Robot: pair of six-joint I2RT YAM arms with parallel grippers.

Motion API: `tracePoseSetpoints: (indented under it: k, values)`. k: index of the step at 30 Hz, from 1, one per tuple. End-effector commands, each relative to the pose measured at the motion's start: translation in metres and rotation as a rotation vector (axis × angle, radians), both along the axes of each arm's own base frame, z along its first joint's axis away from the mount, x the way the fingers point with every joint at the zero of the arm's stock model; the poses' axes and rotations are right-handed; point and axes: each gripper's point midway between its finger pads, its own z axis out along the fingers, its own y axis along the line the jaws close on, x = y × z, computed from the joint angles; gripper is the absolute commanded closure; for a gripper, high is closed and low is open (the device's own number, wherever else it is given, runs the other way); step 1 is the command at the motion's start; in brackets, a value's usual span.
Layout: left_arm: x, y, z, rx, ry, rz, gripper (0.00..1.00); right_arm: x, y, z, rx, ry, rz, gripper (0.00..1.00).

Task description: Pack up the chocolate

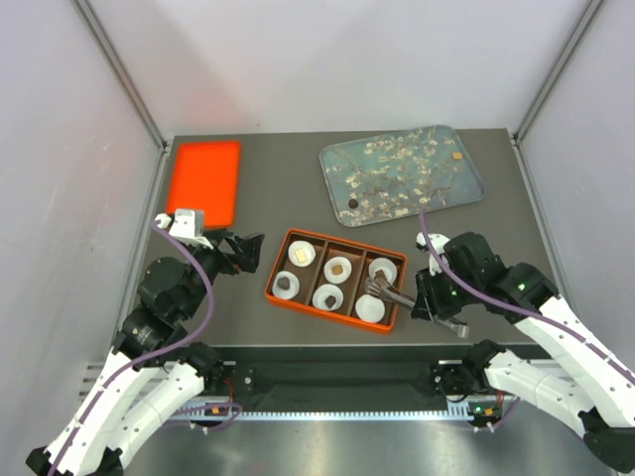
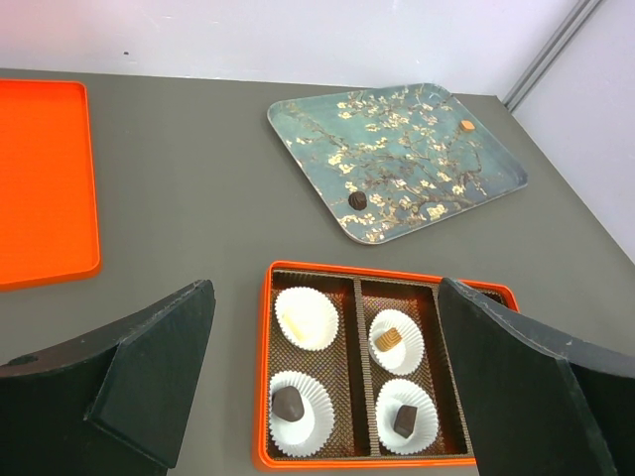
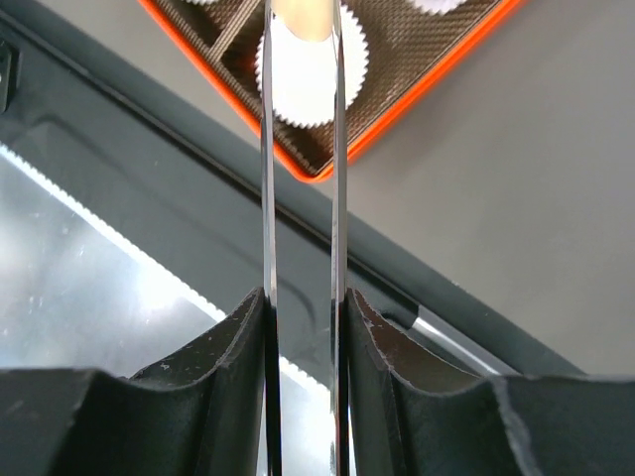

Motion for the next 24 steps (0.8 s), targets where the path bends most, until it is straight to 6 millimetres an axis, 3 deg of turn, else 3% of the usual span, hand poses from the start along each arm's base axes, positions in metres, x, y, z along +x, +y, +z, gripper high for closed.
tracePoseSetpoints:
  k: [1,12,24]
  values:
    - [0.002,-0.004,0.009,-0.021,-0.033,-0.011,0.01,-0.013,0.006,0.011,0.048,0.015,0.059,0.71]
    - [0.002,-0.004,0.01,-0.022,-0.035,-0.013,0.01,-0.021,-0.002,0.001,0.013,0.062,0.042,0.7]
    - [0.002,-0.003,0.01,-0.024,-0.035,-0.011,0.01,-0.014,0.009,-0.008,0.041,0.085,0.008,0.68]
